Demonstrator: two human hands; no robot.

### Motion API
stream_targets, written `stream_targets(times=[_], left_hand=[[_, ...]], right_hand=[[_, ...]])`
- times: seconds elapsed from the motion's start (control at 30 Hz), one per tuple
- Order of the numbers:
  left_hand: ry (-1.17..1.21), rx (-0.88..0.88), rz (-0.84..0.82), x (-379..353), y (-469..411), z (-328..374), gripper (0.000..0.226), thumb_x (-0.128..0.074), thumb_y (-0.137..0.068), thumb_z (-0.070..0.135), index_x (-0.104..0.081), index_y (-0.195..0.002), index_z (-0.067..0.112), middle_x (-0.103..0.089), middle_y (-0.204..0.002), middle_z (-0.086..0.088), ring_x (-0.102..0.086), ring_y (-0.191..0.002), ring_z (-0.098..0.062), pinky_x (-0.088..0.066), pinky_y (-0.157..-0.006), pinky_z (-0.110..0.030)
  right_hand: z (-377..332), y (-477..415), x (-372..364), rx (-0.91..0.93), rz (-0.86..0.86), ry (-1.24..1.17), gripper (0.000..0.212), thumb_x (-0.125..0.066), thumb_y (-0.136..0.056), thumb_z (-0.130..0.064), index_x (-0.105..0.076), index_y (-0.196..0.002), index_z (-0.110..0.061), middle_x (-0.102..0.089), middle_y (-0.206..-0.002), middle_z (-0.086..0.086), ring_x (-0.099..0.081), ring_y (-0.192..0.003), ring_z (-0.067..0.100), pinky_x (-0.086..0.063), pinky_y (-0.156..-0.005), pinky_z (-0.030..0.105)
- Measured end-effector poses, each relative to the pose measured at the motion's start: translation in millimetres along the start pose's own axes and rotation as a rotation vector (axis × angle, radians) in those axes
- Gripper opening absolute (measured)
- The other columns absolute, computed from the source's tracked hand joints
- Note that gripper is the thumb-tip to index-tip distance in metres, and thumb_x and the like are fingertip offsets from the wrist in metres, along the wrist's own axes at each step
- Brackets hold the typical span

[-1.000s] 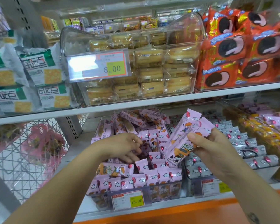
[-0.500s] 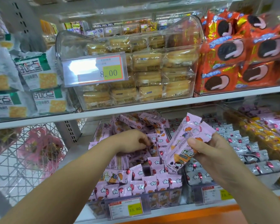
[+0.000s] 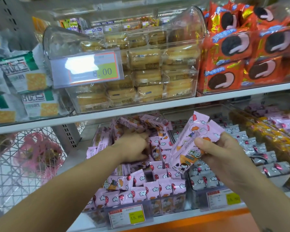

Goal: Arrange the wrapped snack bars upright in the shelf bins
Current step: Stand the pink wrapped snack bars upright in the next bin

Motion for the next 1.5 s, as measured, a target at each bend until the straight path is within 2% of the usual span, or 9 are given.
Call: stream_targets(times=[0.17,0.33,0.47,0.6,1.0,1.13,1.23,1.33,1.5], left_hand=[[0.128,0.060,0.077,10.1,11.0,-8.4,0.009,-0.057,-0.085,0.034,-0.062,-0.089,0.027,-0.054,-0.106,0.003,-0.052,-0.101,-0.020,-0.041,-0.089,-0.034],[0.367,0.233,0.267,15.0,46.2,-34.7,0.003,-0.051,-0.089,0.027,-0.054,-0.088,0.027,-0.058,-0.082,0.009,-0.055,-0.071,-0.013,-0.049,-0.064,-0.030],[0.440,0.279,0.374,25.5,62.7,-36.7,0.001,-0.052,-0.090,0.022,-0.053,-0.089,0.022,-0.047,-0.066,0.013,-0.050,-0.064,-0.013,-0.046,-0.061,-0.030],[0.534,0.302,0.421,37.5,64.3,-37.7,0.007,-0.049,-0.094,0.019,-0.055,-0.094,0.014,-0.062,-0.081,-0.001,-0.058,-0.071,-0.019,-0.049,-0.067,-0.034],[1.073,0.413,0.795,54.4,100.8,-19.2,0.022,-0.050,-0.094,0.011,-0.046,-0.080,0.027,-0.050,-0.056,0.009,-0.040,-0.044,-0.001,-0.029,-0.044,-0.013],[1.178,0.348,0.859,67.2,107.1,-0.6,0.022,-0.051,-0.094,0.009,-0.046,-0.080,0.026,-0.056,-0.069,0.014,-0.049,-0.053,0.003,-0.035,-0.051,-0.010],[1.228,0.290,0.888,78.1,109.2,6.6,0.020,-0.050,-0.094,0.010,-0.047,-0.081,0.026,-0.065,-0.089,0.019,-0.056,-0.065,-0.002,-0.044,-0.055,-0.021],[1.269,0.273,0.881,83.8,108.0,6.1,0.018,-0.049,-0.094,0.011,-0.048,-0.082,0.024,-0.060,-0.078,0.006,-0.050,-0.067,-0.028,-0.042,-0.060,-0.043],[1.282,0.243,0.791,85.5,99.1,8.4,0.015,-0.050,-0.095,0.020,-0.047,-0.081,0.027,-0.054,-0.073,-0.011,-0.050,-0.069,-0.038,-0.043,-0.063,-0.050]], right_hand=[[2.1,2.7,-5.4,-0.013,-0.017,-0.010,0.089,-0.093,-0.037,-0.043,-0.061,-0.112,-0.008,-0.070,-0.099,0.014,-0.068,-0.091,0.030,-0.058,-0.079,0.039],[1.8,7.3,-14.1,-0.041,-0.027,-0.075,0.037,-0.086,-0.054,-0.016,-0.062,-0.082,-0.013,-0.070,-0.072,0.000,-0.068,-0.068,0.013,-0.056,-0.061,0.024],[6.7,9.1,-20.6,-0.069,-0.050,-0.007,0.087,-0.094,-0.033,-0.043,-0.062,-0.107,-0.012,-0.071,-0.098,0.013,-0.069,-0.091,0.028,-0.057,-0.073,0.030],[9.4,9.9,-18.5,-0.089,-0.032,0.021,0.101,-0.094,-0.028,-0.047,-0.059,-0.115,-0.011,-0.071,-0.101,0.012,-0.068,-0.094,0.029,-0.058,-0.075,0.031],[5.0,17.8,-42.7,-0.134,-0.209,-0.023,0.056,-0.095,-0.036,-0.025,-0.072,-0.085,-0.008,-0.073,-0.087,0.016,-0.071,-0.079,0.026,-0.055,-0.063,0.022],[13.1,21.0,-51.3,-0.177,-0.262,0.021,0.083,-0.096,-0.029,-0.040,-0.066,-0.102,-0.013,-0.071,-0.099,0.017,-0.069,-0.091,0.032,-0.056,-0.071,0.027],[12.0,22.1,-59.6,-0.161,-0.337,0.053,0.080,-0.094,-0.042,-0.038,-0.064,-0.113,-0.016,-0.069,-0.108,0.019,-0.066,-0.100,0.036,-0.055,-0.079,0.031],[8.6,22.9,-59.1,-0.158,-0.350,0.022,0.075,-0.094,-0.039,-0.038,-0.068,-0.107,-0.018,-0.069,-0.105,0.019,-0.067,-0.096,0.033,-0.054,-0.077,0.028],[-0.3,27.9,-68.2,-0.142,-0.446,0.036,0.067,-0.094,-0.042,-0.036,-0.071,-0.104,-0.029,-0.072,-0.102,0.011,-0.069,-0.092,0.027,-0.054,-0.074,0.025]])
Point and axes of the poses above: each hand's wrist, its own y-axis away from the middle knuckle, its own x-axis out of the back of the hand, z = x × y, the point moved 8 cm from there along -y, towards the middle knuckle
